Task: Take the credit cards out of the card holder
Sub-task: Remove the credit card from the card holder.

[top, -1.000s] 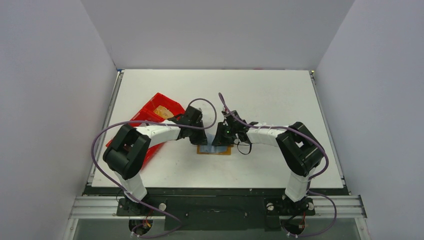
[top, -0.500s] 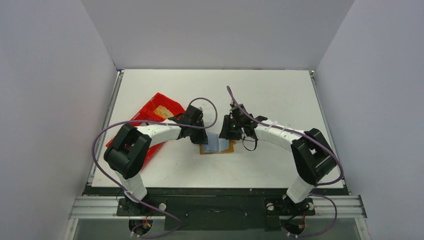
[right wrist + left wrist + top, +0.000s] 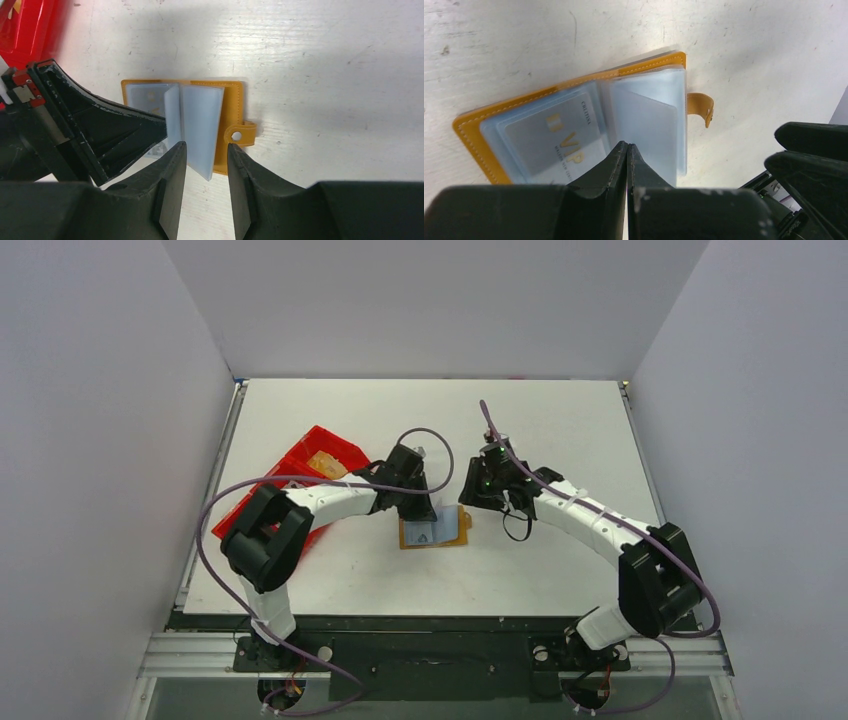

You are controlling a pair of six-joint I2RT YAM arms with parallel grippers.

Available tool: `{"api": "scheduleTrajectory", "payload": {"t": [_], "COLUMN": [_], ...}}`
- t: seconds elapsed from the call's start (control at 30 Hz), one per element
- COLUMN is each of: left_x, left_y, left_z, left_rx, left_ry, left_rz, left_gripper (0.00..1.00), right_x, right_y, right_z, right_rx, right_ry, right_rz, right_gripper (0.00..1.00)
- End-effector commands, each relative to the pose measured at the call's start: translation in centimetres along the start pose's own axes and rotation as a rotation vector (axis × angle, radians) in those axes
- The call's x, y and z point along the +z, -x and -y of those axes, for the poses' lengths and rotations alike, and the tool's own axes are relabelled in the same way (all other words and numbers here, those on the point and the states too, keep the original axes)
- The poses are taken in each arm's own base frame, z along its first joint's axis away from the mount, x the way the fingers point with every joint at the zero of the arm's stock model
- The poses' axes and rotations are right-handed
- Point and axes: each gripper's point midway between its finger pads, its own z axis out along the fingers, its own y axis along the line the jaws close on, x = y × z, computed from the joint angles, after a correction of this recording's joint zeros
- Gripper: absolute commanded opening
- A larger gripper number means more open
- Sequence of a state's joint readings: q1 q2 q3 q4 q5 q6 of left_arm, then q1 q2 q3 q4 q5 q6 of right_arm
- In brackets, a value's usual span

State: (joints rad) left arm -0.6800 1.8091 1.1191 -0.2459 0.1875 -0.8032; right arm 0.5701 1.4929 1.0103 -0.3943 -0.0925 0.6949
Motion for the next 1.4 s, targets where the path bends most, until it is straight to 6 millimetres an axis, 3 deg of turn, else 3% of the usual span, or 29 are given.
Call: {"api": "scheduleTrajectory", "payload": {"t": [0.0, 0.43, 0.57, 0.8, 1.0, 1.13, 1.37], "left_x": [0.8, 3.5, 2.9, -0.1, -2.6, -3.7, -4.7], "left_y": [1.2, 0.2, 0.6, 2.0, 2.8, 2.7, 2.6], "left_z": [2.2, 2.7, 3.0, 3.6, 2.0, -0.6, -3.3], "left_rx": [0.042, 0.043, 0.048, 0.067, 0.045, 0.015, -0.022], "left_ry": [-0.049, -0.046, -0.052, -0.057, -0.026, 0.018, 0.042], "left_rz": [0.03, -0.016, -0.005, 0.053, 0.098, 0.105, 0.115], "left_gripper": [0.0, 0.0, 0.0, 0.0, 0.0, 0.0, 0.06], "right_x": [-1.2, -0.9, -0.9, -0.8, -0.6, -0.5, 1.3], "right_y": [1.0, 0.5, 0.4, 0.5, 0.5, 0.5, -0.9], "right_z": [0.9, 1.7, 1.6, 1.0, -0.1, -1.8, -4.5], "right_rx": [-0.003, -0.001, -0.003, -0.004, -0.014, -0.039, -0.07], "right_ry": [-0.029, -0.047, -0.041, -0.024, -0.004, 0.023, 0.07], "right_rz": [0.049, 0.031, 0.026, 0.015, 0.004, 0.0, -0.061], "right_gripper": [0.32, 0.32, 0.32, 0.31, 0.32, 0.32, 0.31]}}
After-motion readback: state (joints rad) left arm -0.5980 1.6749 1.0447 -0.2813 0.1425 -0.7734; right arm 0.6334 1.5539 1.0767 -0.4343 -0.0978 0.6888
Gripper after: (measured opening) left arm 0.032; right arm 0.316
